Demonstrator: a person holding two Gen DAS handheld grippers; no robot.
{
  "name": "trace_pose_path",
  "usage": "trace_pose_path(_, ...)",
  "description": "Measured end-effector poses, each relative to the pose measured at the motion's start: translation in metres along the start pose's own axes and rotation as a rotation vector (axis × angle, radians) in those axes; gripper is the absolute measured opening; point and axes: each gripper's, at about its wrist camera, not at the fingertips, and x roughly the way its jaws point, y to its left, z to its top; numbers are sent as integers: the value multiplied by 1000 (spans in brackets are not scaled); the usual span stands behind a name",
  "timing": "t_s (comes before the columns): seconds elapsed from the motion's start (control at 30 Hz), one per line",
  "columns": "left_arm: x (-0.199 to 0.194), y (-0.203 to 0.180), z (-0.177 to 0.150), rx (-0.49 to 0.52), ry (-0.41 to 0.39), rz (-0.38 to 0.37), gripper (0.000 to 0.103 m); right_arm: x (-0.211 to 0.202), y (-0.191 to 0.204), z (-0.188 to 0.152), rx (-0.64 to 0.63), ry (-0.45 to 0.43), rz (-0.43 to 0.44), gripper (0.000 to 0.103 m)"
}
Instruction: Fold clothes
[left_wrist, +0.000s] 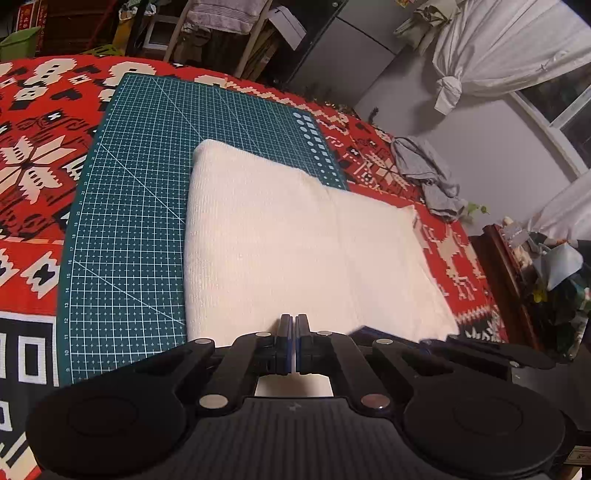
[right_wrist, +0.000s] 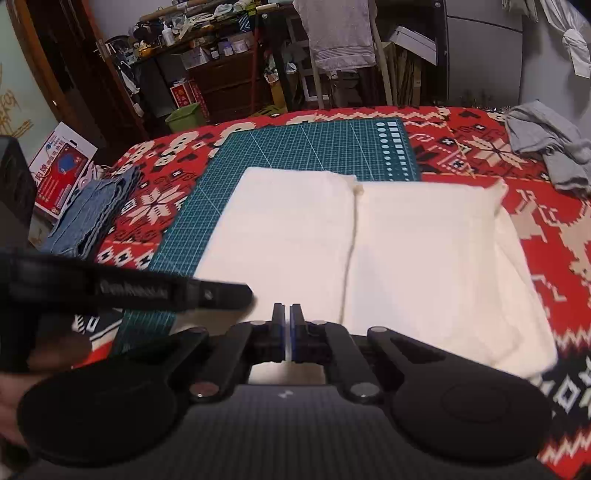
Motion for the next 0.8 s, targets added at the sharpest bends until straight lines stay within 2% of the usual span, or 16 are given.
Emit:
trace_pose_path(0.2,4,-6,-10,21,2,17,1,12,-3,-6,-5,23,-39,2)
trace_pose_path(0.5,0,-11,-17,47,0,37,2,-2,-2,-23,-24,57,-30,0)
trace_pose_path(0.57,0,-12,-17,52,1,42,1,-4,-2,-20,-17,58,-16,4)
trace_pose_path(0.8,1,-12,-16,53,2,42,1,-2,-4,10,-2,-15,3,4)
